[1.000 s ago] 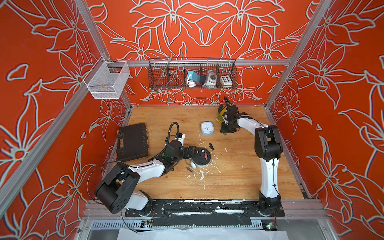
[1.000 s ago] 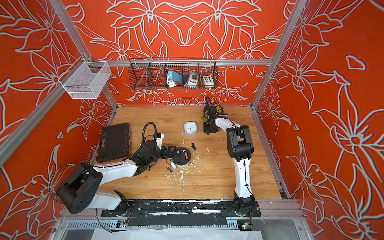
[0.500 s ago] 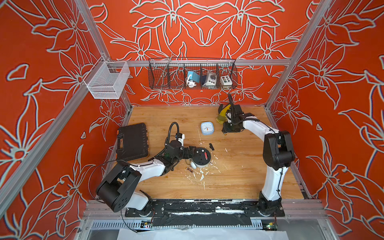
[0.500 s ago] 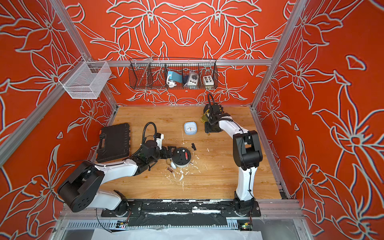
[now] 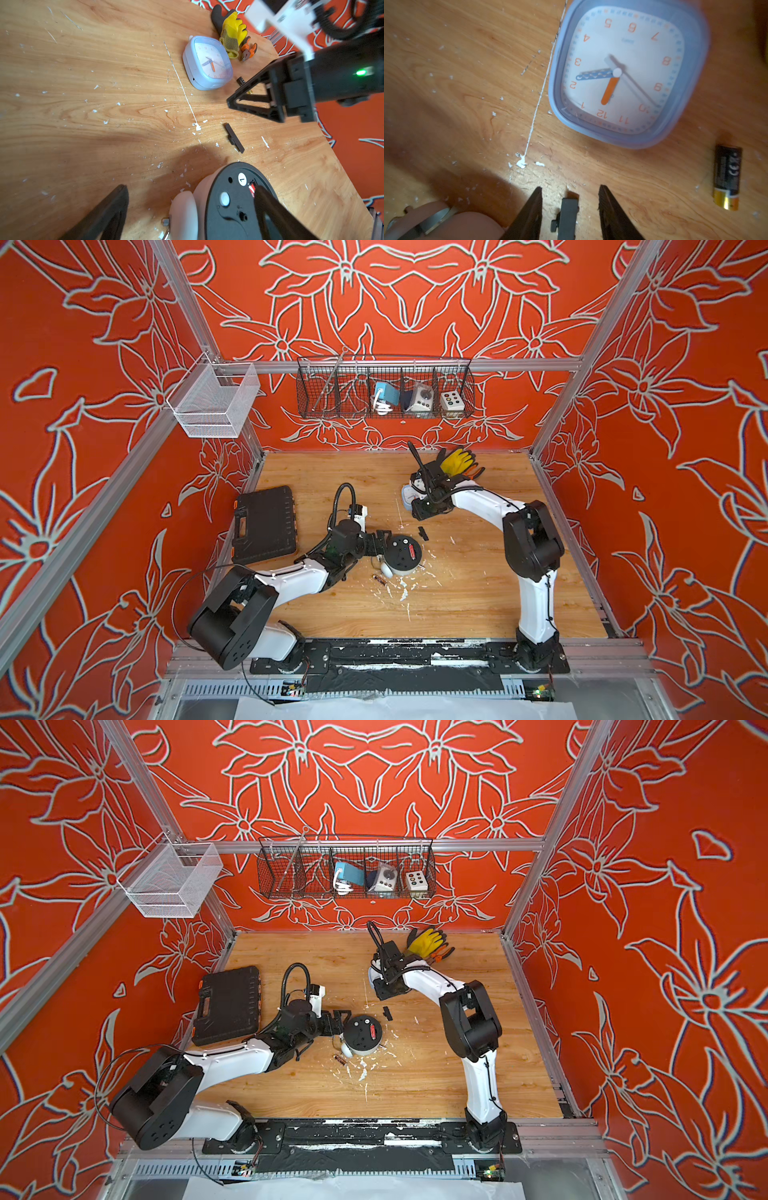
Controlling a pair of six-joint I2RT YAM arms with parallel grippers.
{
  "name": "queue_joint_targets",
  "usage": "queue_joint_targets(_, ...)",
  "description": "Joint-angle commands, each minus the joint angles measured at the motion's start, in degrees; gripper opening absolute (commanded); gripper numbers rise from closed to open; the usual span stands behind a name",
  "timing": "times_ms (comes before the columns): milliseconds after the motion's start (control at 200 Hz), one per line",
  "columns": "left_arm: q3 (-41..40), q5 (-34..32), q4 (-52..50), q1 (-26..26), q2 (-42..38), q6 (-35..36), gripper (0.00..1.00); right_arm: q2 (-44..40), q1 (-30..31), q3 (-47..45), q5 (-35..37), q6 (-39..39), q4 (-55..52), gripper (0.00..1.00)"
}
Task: Insert the battery into the alarm
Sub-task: Adjust the cover at the center of the board.
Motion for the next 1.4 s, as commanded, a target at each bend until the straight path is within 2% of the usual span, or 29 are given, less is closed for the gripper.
queue_joint_targets(0,-1.1,-1.4,-0.2,0.4,-1.6,0.8,0.88,2.5,0.9,2.5,1.0,-1.4,-3.2,0.45)
queue_joint_targets(140,-1.7,-1.6,0.2,0.4,-1.9,0.8,0.88,4.3,1.2,3.3,1.3,-1.8,-3.7,0.43)
queue_joint_targets(345,-1.7,-1.5,0.3,0.4,-1.8,1.0,0.88,4.6,1.3,2.9,2.9,-2.7,-5.6,0.36)
queue_joint_targets(505,-2.0,-1.3,0.9,0.4,-1.4,1.0,0.88,4.7,1.3,2.9,1.6,-4.5,-8.0,0.35)
queue_joint_targets(630,-2.1,-0.8,1.3,0.4,-1.1,0.8,0.88,4.4,1.3,2.2,2.0,-4.9,-8.7,0.29)
queue_joint_targets(896,-2.2,-0.6,1.2,0.4,-1.5,0.9,0.88,1.9,0.9,-0.5,6.7,-2.3,-8.8,0.23)
queue_joint_targets(1246,-2.3,0.4,1.2,0.4,-1.5,0.7,0.88,-5.3,0.3,-11.2,5.8,-0.6,-6.2,0.22)
queue_joint_targets(1396,-2.4,0.7,1.3,0.4,-1.4,0.6,0.88,-9.2,0.2,-16.7,0.4,0.6,-3.2,0.21)
